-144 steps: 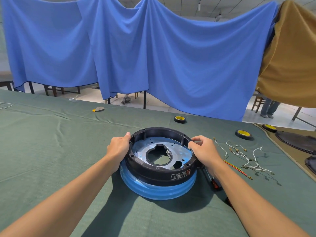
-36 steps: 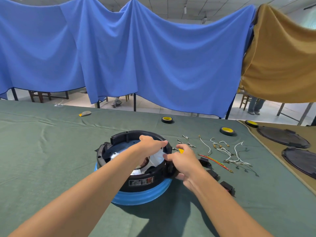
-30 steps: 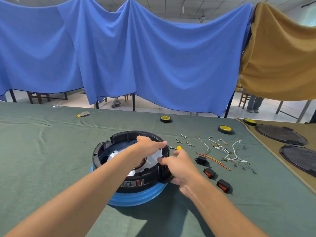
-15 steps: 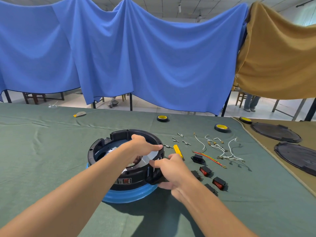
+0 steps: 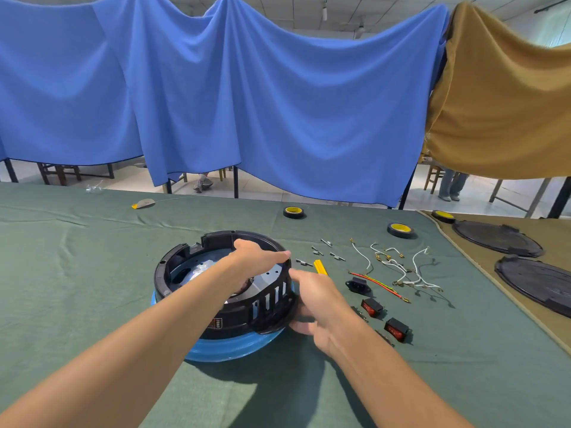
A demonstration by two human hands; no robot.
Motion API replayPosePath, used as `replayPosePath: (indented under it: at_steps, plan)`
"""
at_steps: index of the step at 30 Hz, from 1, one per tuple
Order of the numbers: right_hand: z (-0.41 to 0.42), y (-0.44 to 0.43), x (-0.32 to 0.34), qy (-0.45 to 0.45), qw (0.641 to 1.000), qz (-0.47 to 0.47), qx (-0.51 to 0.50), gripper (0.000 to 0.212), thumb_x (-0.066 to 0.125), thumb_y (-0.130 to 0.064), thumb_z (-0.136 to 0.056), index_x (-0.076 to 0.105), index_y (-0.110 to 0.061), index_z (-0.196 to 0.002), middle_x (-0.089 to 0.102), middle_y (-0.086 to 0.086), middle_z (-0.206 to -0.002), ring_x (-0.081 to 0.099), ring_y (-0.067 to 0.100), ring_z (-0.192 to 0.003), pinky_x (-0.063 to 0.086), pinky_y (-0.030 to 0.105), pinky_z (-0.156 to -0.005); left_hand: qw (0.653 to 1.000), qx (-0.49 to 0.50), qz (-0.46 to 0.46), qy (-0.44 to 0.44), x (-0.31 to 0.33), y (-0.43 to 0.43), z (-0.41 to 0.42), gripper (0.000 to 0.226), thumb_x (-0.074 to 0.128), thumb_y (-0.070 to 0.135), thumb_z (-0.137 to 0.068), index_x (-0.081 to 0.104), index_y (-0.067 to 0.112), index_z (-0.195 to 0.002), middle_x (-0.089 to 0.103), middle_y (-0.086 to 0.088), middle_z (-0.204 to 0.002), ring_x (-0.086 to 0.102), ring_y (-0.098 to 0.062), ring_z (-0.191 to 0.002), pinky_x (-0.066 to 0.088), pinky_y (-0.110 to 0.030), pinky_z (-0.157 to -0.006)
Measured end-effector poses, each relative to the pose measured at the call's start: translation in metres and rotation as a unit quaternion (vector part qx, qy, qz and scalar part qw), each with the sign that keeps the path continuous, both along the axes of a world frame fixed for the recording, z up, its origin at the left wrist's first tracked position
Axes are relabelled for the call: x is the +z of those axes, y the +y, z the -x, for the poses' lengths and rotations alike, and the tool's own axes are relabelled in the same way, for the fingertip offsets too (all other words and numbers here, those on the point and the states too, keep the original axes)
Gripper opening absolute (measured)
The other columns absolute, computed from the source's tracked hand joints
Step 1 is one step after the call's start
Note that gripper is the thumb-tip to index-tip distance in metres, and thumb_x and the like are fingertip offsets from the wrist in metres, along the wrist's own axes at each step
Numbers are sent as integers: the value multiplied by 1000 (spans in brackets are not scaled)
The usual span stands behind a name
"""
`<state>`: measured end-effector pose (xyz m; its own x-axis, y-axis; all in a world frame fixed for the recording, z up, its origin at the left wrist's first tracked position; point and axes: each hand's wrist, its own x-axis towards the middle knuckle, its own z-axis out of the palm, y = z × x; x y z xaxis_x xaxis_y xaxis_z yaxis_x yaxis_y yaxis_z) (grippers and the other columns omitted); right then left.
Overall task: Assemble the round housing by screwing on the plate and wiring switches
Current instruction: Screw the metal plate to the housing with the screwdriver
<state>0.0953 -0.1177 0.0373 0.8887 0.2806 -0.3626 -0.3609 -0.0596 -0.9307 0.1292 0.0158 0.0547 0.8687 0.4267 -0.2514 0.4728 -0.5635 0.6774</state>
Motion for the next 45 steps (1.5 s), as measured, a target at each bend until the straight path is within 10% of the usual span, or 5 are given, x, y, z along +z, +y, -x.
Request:
replayPosePath:
  at_steps: [12, 22, 30, 34, 45]
  plan:
    - [-19, -10, 0, -92, 989, 114, 7, 24, 54, -34, -92, 56, -17, -75, 64, 0, -77, 60, 18, -72, 43, 34, -77, 999, -27, -23, 30, 1, 7, 1, 113, 62, 65, -84, 5, -8, -148, 61, -12, -129, 53, -23, -128, 45, -41, -102]
    - [-101, -10, -10, -318, 879, 355, 26, 17, 53, -18, -88, 68, -23, -80, 71, 0, -90, 61, 21, -99, 52, 37, -85, 993, -79, -77, 38, -4, 15, -12, 82, 40, 50, -103, -2, 4, -156, 43, -28, -146, 50, -41, -127, 42, -37, -101]
    - [-136, 0, -32, -395, 756, 516, 86, 24, 51, -16, -91, 68, -25, -104, 68, 6, -111, 58, 29, -107, 49, 37, -85, 991, -84, -100, 12, -19, 22, -12, 107, 51, 72, -86, 12, -10, -143, 61, -32, -123, 60, -43, -114, 51, -46, -83]
    - [-145, 4, -34, -414, 736, 527, 95, 22, 55, -19, -91, 70, -26, -105, 70, 4, -109, 57, 26, -108, 50, 40, -90, 991, -82, -108, 8, -19, 21, -8, 108, 46, 77, -84, 11, -7, -142, 58, -12, -71, 64, -32, -82, 42, -36, -69]
    - [-151, 8, -37, -437, 705, 547, 114, 22, 55, -19, -93, 74, -26, -103, 71, 2, -107, 58, 27, -106, 48, 41, -94, 987, -77, -134, -44, -24, 21, 3, 54, 38, 59, -99, 29, 7, -111, 59, -10, -78, 60, -29, -77, 48, -40, -72]
